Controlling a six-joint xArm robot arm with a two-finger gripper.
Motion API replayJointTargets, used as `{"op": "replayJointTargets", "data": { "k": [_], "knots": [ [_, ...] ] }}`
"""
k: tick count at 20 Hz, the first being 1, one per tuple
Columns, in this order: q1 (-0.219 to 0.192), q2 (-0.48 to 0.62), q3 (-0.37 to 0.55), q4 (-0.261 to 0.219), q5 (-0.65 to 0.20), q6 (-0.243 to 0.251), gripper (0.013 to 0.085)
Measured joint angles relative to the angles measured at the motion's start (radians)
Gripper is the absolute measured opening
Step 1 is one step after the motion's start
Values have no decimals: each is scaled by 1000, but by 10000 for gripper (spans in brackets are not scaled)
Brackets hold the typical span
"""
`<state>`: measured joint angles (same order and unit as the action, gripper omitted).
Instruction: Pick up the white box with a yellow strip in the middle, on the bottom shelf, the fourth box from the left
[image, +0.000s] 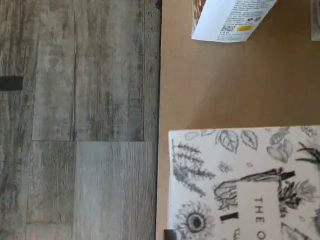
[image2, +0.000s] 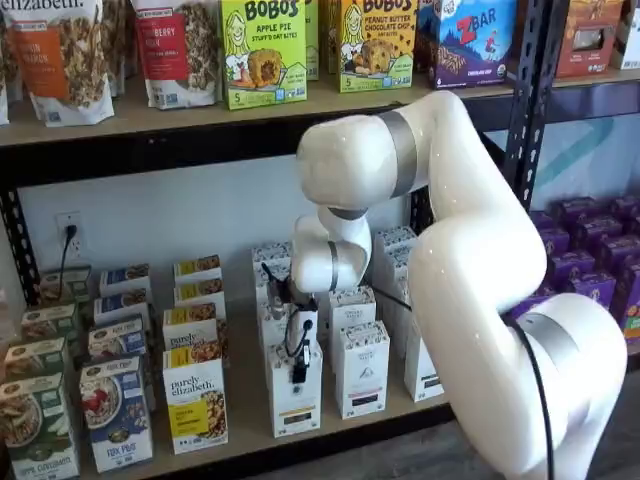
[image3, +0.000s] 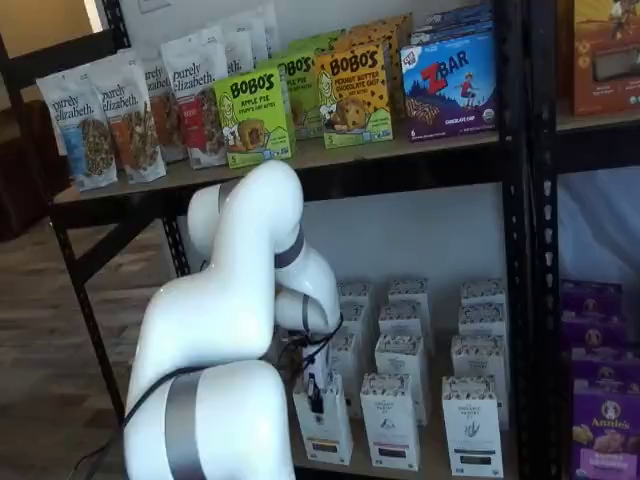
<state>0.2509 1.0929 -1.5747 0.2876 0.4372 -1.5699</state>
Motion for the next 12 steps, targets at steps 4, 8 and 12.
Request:
{"op": "replayJointTargets", "data": {
  "k": [4,8,12],
  "knots": [
    [1,-12,14,7,2,-5,490],
    [9,-53,63,39,9,-28,490],
    [23,-111,142,64,-13,-40,490]
  ]
}}
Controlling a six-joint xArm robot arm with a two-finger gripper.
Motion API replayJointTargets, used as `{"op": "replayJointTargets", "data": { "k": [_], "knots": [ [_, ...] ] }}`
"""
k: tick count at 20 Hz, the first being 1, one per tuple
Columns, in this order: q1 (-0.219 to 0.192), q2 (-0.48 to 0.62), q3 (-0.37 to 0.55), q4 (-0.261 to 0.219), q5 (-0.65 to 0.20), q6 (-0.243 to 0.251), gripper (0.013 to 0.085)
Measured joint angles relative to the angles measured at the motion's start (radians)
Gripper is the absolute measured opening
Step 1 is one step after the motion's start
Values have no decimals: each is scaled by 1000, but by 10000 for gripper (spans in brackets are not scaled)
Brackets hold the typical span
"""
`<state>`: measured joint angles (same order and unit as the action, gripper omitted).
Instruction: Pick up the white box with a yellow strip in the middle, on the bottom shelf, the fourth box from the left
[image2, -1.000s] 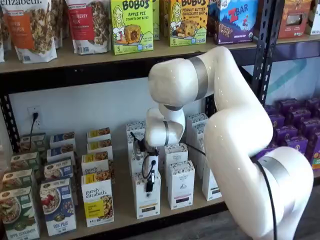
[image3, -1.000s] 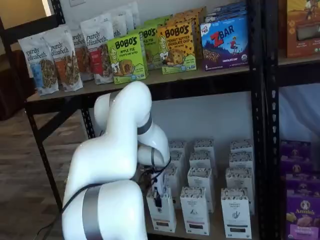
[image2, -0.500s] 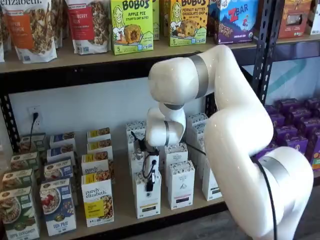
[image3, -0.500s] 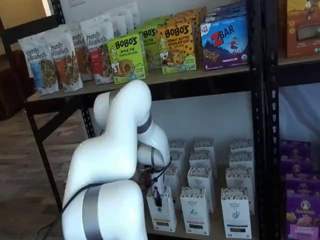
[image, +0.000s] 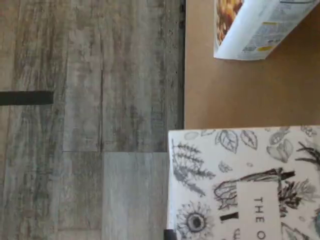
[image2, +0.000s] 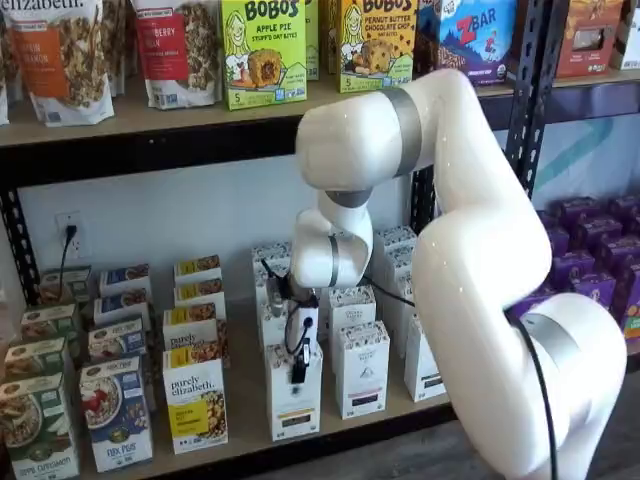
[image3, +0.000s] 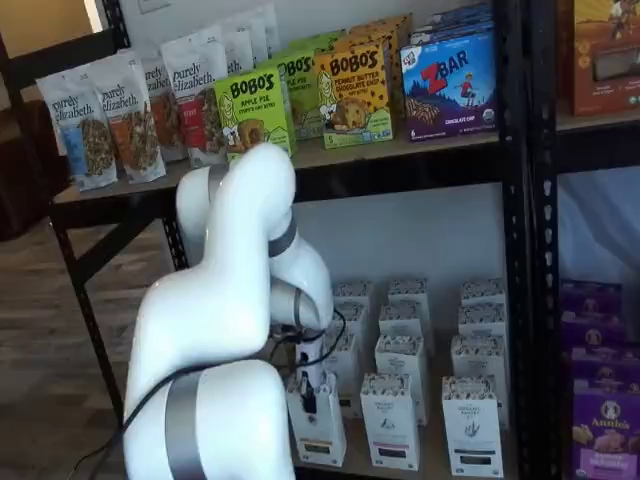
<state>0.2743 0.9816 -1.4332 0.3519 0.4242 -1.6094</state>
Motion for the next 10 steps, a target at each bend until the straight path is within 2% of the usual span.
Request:
{"op": "replayJointTargets", "data": {
  "k": [6,10],
  "knots": [
    [28,-77,105,6,-16,17,490],
    [58,-132,193,-2,-56,49,490]
  ]
}}
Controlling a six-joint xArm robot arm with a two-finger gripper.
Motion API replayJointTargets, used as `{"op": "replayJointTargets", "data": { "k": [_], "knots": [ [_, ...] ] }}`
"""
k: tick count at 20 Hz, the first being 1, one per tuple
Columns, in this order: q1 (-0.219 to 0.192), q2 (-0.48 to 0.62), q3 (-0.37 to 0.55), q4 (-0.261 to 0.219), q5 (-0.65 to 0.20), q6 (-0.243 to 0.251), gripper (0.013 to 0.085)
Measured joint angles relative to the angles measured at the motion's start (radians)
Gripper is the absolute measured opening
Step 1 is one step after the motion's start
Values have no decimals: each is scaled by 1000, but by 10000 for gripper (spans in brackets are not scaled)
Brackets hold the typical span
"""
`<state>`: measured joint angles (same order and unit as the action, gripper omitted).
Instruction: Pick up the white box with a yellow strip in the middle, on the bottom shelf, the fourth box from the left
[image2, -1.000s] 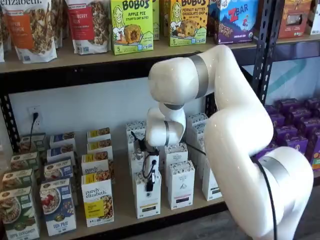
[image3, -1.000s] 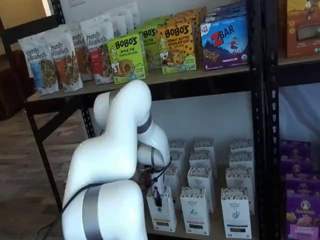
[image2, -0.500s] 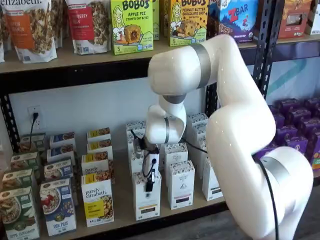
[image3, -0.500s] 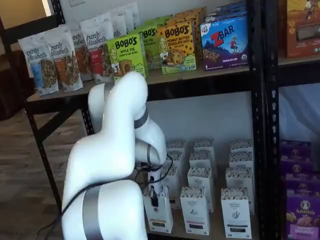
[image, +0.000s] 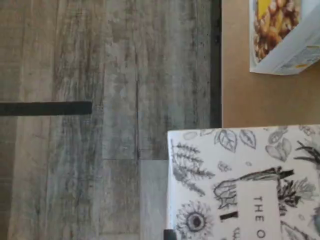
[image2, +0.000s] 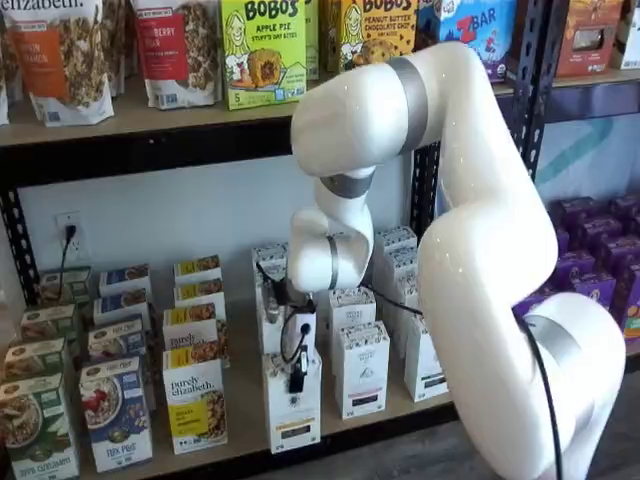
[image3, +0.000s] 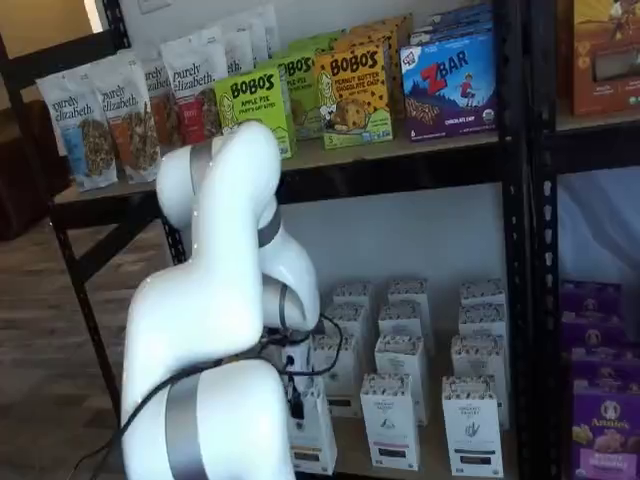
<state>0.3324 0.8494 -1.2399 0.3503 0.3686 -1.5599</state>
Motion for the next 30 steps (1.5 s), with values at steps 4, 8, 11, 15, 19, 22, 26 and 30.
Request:
{"op": "replayJointTargets", "data": {
  "k": [4,8,11,15,19,22,26,30],
  "knots": [
    [24,-50,77,27,-36,-4,490],
    [42,-100,149,59,-66,-20,490],
    [53,-140,203,94,-84,-44,490],
    [65,-195,271,119,-98,-59,490],
    [66,-258,336,57,-86,3,490],
    [69,-306,386,9,-93,52,490],
    [77,-378,456,-34,-107,100,490],
    [76,-441,510,-104,-100,167,490]
  ]
}}
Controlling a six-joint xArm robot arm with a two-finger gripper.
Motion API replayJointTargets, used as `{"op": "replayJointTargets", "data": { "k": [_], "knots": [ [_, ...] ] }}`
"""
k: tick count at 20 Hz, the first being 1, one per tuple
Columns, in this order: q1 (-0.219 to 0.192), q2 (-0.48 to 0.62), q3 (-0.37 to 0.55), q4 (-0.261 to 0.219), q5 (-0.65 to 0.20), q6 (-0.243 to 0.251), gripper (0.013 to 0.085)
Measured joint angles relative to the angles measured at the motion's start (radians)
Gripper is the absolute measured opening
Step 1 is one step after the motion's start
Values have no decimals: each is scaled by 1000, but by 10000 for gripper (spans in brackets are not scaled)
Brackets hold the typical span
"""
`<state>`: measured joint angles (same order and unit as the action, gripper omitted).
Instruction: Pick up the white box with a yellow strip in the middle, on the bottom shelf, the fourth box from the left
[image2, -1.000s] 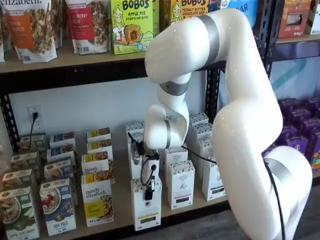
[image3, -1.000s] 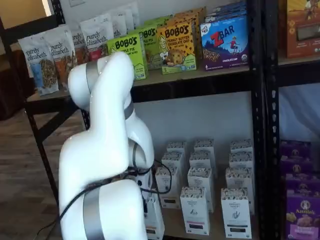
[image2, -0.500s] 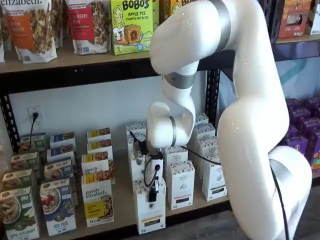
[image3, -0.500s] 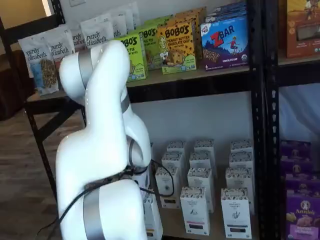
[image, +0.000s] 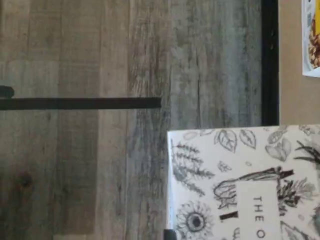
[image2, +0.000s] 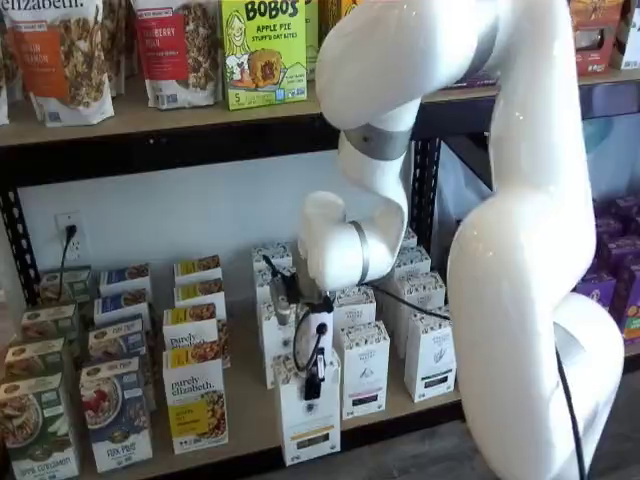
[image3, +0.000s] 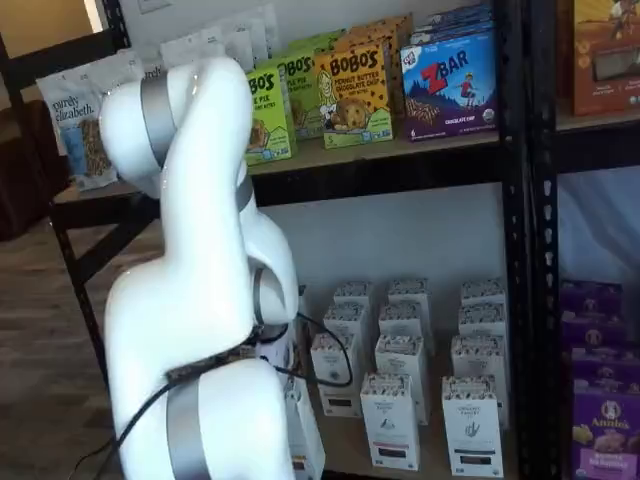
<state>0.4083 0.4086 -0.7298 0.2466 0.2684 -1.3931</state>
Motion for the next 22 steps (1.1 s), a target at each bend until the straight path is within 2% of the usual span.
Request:
{"op": "replayJointTargets", "data": {
  "k": [6,11,17,22],
  "knots": [
    [-4,-102,67,-34,16,32,490],
    [-14,-194,101,-50,73,42,490],
    [-23,-293,126,-116,159,99,490],
    [-23,-391,153,-76,214,70,490]
  ]
}}
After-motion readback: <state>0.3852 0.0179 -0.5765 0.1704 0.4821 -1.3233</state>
